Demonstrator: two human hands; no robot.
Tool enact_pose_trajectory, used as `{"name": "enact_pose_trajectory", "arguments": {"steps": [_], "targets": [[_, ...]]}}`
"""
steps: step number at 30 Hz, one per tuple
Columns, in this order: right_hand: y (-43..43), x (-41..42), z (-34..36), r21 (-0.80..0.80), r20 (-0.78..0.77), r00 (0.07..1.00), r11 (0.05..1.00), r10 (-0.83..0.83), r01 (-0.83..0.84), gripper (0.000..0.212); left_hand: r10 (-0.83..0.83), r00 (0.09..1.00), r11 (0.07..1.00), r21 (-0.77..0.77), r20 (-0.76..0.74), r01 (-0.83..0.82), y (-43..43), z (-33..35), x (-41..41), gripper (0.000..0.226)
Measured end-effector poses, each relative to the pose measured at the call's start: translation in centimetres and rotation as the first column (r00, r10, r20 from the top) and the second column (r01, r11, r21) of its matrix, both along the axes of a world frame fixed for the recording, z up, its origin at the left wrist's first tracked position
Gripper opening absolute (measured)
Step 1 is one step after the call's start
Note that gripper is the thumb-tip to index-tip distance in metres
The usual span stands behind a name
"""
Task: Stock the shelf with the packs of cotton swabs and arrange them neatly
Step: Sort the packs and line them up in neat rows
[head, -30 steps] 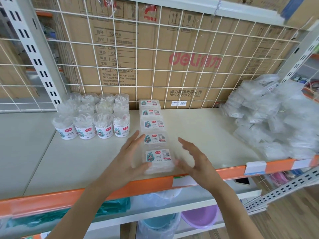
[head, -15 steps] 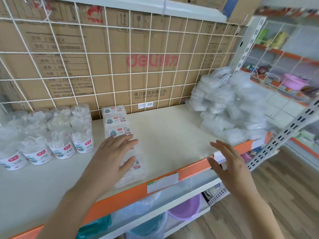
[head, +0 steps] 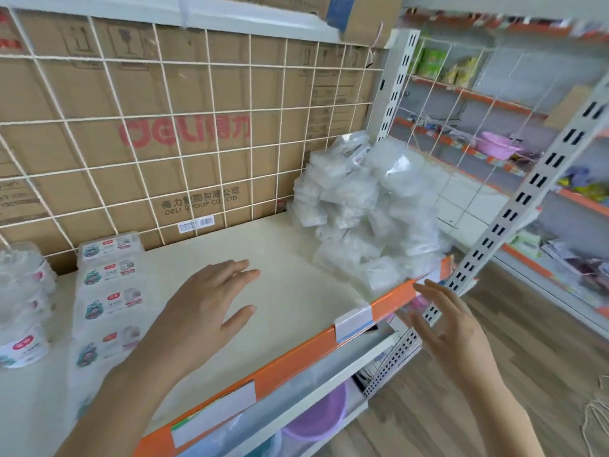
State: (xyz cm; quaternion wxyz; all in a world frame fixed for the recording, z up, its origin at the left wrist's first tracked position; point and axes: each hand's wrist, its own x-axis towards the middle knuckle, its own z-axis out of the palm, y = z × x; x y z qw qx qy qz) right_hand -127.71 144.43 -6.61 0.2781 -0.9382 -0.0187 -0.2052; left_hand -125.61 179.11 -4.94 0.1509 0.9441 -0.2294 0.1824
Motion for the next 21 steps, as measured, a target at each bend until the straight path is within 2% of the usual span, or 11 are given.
{"name": "enact_pose_trajectory", "arguments": {"steps": [4,8,10,13,19,21], "targets": [[-2.0,3.6,-1.1,-0.027,-0.012,0.996,0.996,0.084,-0.085,0.037,-0.022,0.997,1.0,-0.01,-0.075,0.021,-3.8,-0.3,2.6,0.048],[-2.2,7.8,-2.8,-0.223,-0.036,0.981,0.955,0.19,-0.193,0.045,-0.05,0.985,0.999,-0.019,-0.167,0.047,-8.2,-0.9,5.6,0.05],[-1.7,9.6,-3.2,-0.297,-0.054,0.969,0.923,0.24,-0.245,0.047,-0.064,0.975,0.994,-0.1,-0.213,0.044,-10.4,-1.7,7.3,0.062],[-1.4,11.8,-3.5,-0.34,-0.083,0.956,0.894,0.28,-0.292,0.053,-0.091,0.943,0.986,-0.161,-0.319,0.041,-13.5,-3.7,10.1,0.054],[-2.1,13.9,-4.0,-0.383,-0.105,0.927,0.845,0.361,-0.372,0.059,-0.018,0.937,1.0,-0.028,-0.349,0.008,-16.9,-6.3,12.7,0.071],[-2.5,14.4,-4.2,-0.373,-0.102,0.911,0.833,0.401,-0.408,0.064,0.023,0.951,0.997,-0.064,-0.31,-0.045,-17.2,-6.8,12.7,0.065]]}}
